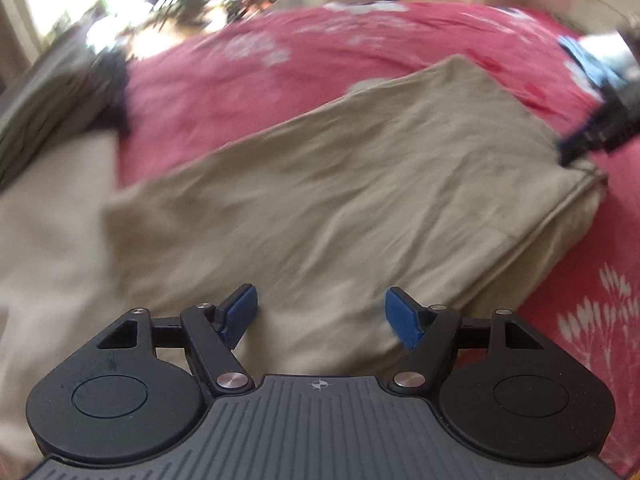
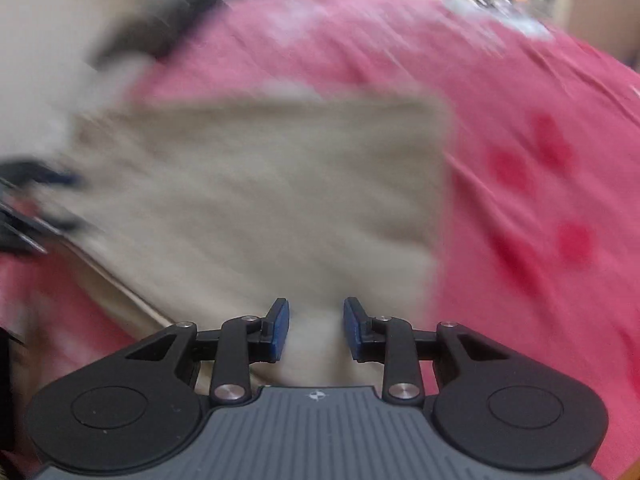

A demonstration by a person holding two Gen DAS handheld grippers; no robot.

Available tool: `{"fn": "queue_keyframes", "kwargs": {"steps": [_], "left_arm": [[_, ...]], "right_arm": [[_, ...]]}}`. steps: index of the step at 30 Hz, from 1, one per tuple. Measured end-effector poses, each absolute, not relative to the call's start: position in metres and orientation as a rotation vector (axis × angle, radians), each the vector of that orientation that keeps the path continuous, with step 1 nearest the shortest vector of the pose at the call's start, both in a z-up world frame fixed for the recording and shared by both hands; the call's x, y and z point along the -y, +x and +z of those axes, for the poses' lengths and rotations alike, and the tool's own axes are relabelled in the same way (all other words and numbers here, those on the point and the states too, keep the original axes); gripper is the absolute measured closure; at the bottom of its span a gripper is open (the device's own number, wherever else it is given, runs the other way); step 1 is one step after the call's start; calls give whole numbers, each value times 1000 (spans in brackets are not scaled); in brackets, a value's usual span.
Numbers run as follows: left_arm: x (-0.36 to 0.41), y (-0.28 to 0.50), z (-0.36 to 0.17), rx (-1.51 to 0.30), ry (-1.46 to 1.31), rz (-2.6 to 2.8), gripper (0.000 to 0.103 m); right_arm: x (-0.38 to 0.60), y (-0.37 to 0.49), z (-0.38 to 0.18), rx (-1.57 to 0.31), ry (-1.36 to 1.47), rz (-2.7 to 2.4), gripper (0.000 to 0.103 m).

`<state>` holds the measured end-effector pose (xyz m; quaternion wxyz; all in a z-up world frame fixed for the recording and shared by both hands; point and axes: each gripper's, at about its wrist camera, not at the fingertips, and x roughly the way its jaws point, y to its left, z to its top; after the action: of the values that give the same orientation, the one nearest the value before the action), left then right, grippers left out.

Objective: Fold clothes

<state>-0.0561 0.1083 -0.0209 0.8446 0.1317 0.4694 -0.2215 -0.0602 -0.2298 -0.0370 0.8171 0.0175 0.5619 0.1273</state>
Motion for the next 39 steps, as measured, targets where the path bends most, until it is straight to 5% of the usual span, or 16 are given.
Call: {"fn": "queue_keyframes", "kwargs": {"steps": [11,20,22,30,39], "left_arm": [[-108,-55,-6,-938,252,-480,32],[-112,-62,-17,-984,276,-509,31],[-115,-57,-13,-983,254,-495,31],[-113,-33,-16,-979,106,-483,31],[-100,-39,-30,-948,215,-491,29]], "right_arm": [[225,-68,0,-1049,130,321,71],[211,-101,-21,-1180,69,443,66],[229,-97,-13,-1158,156,417,57],[329,-53,-58,-1075,837,164,50],[335,-26,-104,-1137,990,279,49]]}}
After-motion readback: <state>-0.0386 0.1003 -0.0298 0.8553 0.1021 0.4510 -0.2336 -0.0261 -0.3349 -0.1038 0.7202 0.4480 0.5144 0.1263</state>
